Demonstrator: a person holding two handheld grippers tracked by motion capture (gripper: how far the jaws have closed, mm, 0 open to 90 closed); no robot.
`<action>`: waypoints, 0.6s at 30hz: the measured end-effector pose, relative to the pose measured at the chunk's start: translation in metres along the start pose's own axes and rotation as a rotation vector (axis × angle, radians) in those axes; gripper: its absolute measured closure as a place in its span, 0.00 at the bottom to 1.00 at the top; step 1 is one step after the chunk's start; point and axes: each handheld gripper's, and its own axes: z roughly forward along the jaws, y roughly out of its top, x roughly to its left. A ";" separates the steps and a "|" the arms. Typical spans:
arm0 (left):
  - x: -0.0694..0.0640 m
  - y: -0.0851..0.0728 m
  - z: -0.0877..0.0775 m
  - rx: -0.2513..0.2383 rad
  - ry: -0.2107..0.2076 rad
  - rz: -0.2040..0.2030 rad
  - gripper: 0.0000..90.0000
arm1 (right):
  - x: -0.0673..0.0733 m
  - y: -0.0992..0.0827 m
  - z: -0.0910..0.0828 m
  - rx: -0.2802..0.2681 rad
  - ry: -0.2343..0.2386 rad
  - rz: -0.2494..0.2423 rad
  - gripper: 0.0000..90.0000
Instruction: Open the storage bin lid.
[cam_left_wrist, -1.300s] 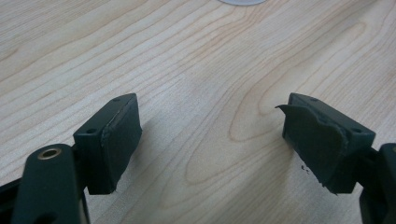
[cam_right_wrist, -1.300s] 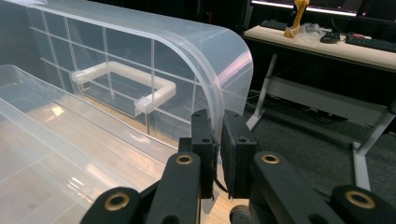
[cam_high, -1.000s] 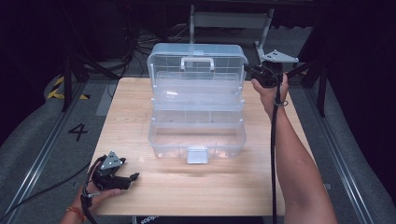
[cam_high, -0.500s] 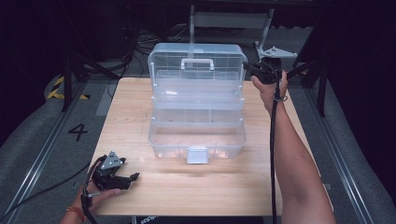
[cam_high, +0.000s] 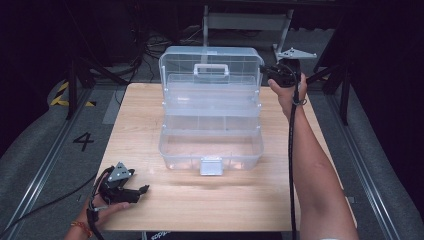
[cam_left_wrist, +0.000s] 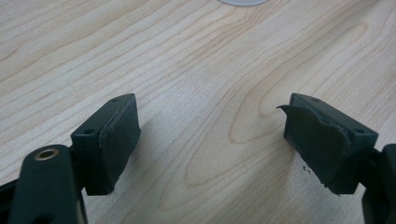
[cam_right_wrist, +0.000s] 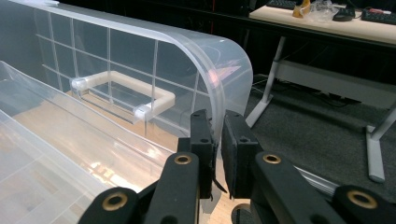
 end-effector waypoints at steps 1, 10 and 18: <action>0.000 0.000 0.000 0.000 -0.001 0.000 0.21 | -0.001 0.000 0.001 0.000 0.000 -0.002 0.93; 0.000 0.000 0.000 0.000 -0.002 0.001 0.21 | -0.004 0.002 0.007 0.011 0.005 0.021 0.93; 0.001 0.000 0.000 0.001 -0.008 0.003 0.21 | -0.009 0.005 0.014 0.034 0.007 0.025 0.92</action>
